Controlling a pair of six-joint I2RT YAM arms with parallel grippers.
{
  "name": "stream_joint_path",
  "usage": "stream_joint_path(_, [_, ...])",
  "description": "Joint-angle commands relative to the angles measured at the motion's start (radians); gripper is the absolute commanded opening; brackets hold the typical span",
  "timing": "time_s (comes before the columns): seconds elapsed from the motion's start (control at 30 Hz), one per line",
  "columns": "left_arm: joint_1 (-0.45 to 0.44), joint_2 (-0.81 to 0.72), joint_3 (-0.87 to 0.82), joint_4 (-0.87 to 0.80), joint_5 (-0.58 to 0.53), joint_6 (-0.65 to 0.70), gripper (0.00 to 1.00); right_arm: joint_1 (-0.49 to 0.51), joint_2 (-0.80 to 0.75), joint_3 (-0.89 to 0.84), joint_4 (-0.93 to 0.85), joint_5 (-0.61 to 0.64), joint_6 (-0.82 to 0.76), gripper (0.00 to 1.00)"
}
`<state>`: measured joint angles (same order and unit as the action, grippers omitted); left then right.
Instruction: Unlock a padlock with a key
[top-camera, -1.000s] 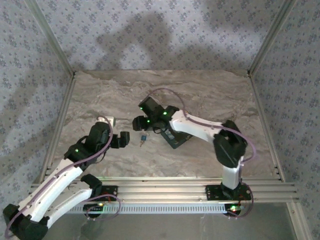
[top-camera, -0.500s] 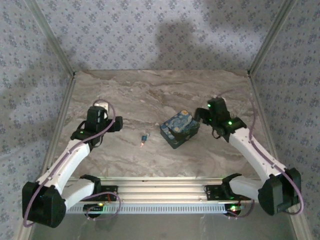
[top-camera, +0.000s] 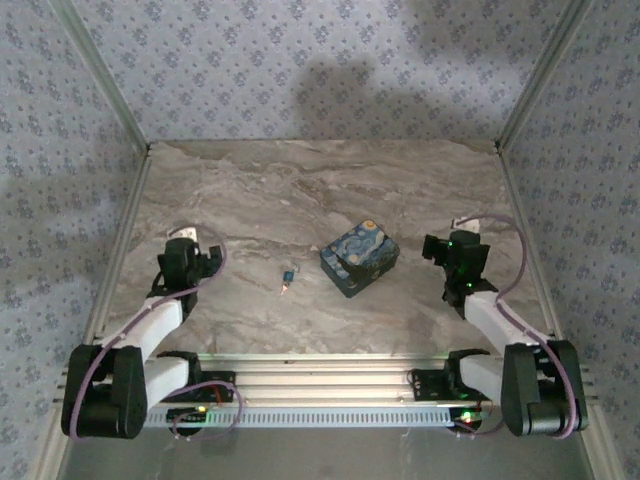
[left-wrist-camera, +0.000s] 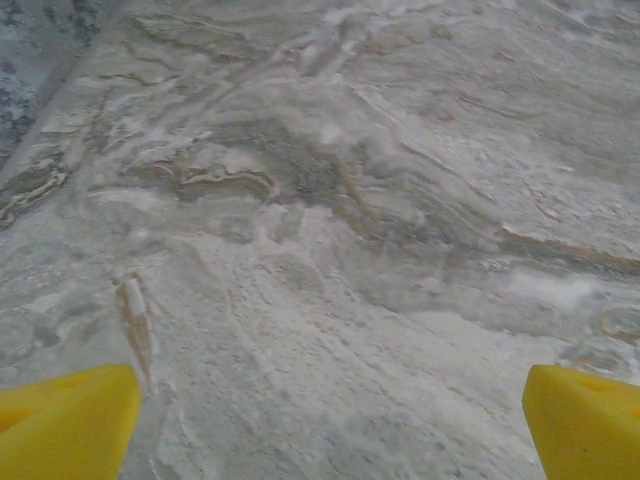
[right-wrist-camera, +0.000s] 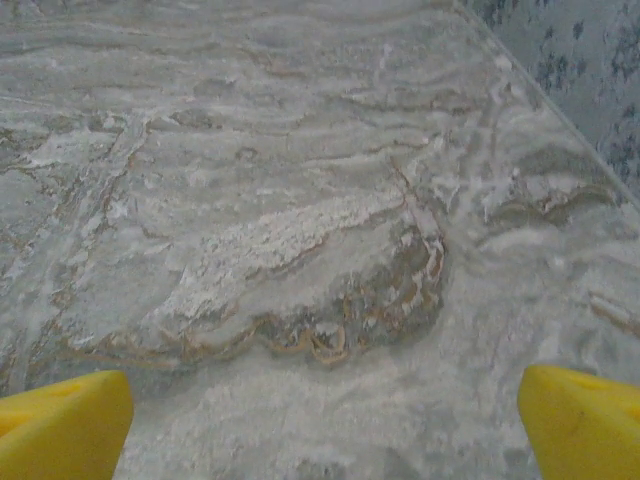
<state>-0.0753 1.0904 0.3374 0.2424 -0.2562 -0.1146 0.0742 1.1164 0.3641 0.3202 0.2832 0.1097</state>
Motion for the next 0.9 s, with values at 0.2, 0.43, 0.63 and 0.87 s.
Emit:
stream_joint_path(0.2, [0.016, 0.181, -0.047, 0.534, 0.019, 0.065, 0.98, -0.072, 0.158, -0.128, 0.548, -0.154, -0.131, 1.0])
stream_joint_path(0.43, [0.026, 0.362, -0.014, 0.673, 0.061, 0.115, 0.98, -0.097, 0.354, -0.127, 0.73, -0.211, -0.128, 1.0])
stream_joint_path(0.63, [0.074, 0.447, 0.067, 0.598, 0.166, 0.094, 0.98, -0.093, 0.409, 0.005, 0.543, -0.135, -0.106, 1.0])
stream_joint_path(0.87, [0.083, 0.444, 0.072, 0.58, 0.179, 0.089, 0.98, -0.09, 0.407, 0.006, 0.536, -0.132, -0.11, 1.0])
